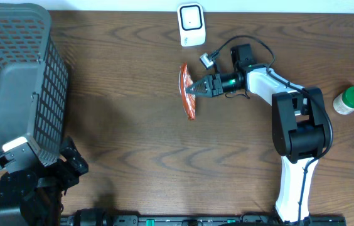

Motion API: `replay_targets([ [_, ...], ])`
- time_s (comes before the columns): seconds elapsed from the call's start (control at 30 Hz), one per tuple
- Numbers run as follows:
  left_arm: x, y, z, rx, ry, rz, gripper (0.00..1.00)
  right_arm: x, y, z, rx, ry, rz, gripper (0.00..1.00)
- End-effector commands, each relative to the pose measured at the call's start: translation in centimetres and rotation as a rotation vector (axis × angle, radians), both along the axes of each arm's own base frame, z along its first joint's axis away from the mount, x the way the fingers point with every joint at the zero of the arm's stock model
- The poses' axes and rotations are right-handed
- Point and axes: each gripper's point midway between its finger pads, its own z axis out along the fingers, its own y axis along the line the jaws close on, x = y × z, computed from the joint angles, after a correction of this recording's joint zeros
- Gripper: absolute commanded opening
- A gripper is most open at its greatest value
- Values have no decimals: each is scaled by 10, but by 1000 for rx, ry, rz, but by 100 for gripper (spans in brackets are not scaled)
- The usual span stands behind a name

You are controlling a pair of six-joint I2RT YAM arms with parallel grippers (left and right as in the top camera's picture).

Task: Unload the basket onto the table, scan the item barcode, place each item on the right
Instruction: 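Lift the Top bar and rotate it with the right gripper, then hold the Top bar up in front of the scanner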

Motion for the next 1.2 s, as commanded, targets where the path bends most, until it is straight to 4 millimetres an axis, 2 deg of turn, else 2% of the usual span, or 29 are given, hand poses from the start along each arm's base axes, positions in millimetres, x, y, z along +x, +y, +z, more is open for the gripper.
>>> replay_targets([
  [0.0,-1,2,1,5,-5,12,98,3,2,16,85,-158,31,1],
  [0.17,-1,2,1,5,-5,12,98,6,12,22,114,-289,54,1],
  [0.27,-1,2,1,5,-5,12,98,10,13,20,95,-302,41,1],
  [0.33,-1,2,1,5,-5,12,98,23,14,5,-12,-260,-26,1],
  [0.5,-1,2,1,5,-5,12,98,73,-1,-47,-366,-410,-243,1],
  [0.63,-1,2,1,5,-5,12,98,85,-19,-59,-547,-413,-322,1],
  [0.7,-1,2,1,5,-5,12,98,91,-33,-56,-657,-452,-365,1],
  [0.73,-1,2,1,6,-5,12,98,92,-39,-50,-703,-477,-379,1],
  [0.8,-1,2,1,5,-5,12,98,93,-50,-25,-785,-548,-412,1],
  [0.87,-1,2,1,5,-5,12,98,94,-59,7,-850,-611,-473,1],
  [1.03,-1,2,1,5,-5,12,98,85,-75,105,-935,-790,-666,1],
  [1.17,-1,2,1,5,-5,12,98,72,-81,160,-999,-920,-789,1],
])
